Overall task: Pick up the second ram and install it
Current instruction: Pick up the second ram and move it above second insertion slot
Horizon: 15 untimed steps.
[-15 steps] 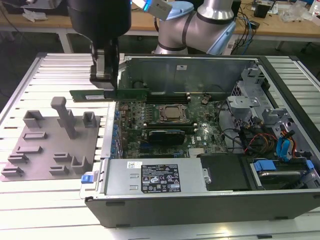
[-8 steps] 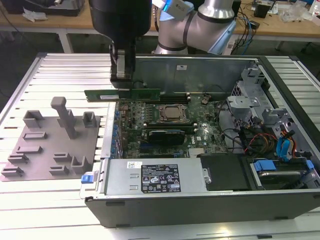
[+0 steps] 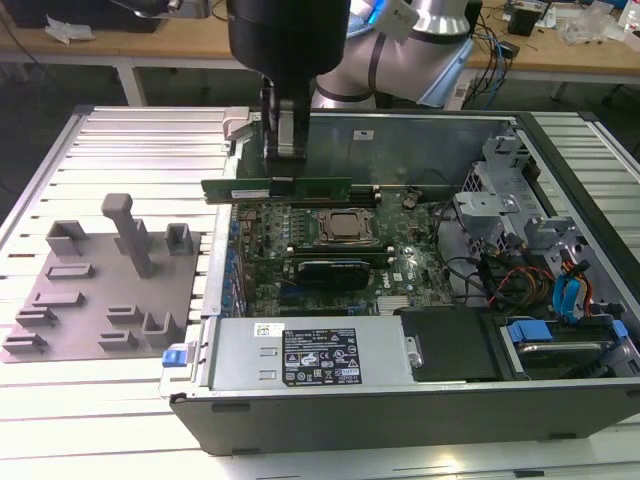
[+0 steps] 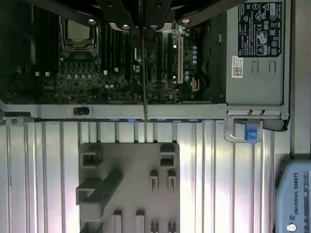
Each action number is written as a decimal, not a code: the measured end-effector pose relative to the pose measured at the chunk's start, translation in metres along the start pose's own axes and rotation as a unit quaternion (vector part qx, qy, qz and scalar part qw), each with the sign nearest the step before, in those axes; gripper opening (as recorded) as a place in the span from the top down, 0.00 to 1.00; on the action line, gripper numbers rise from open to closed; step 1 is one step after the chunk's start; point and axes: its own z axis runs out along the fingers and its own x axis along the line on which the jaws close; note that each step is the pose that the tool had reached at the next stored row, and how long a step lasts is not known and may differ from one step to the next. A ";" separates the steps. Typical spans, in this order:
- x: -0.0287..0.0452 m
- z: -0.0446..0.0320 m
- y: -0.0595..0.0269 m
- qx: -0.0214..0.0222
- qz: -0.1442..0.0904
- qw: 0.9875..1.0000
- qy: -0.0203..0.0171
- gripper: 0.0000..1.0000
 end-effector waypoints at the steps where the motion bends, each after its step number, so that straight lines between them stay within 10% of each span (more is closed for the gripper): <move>1: 0.0000 -0.0001 -0.0034 0.000 0.000 1.000 0.000 0.89; 15: -0.0011 -0.0023 -0.0576 -0.002 0.000 1.000 -0.001 0.89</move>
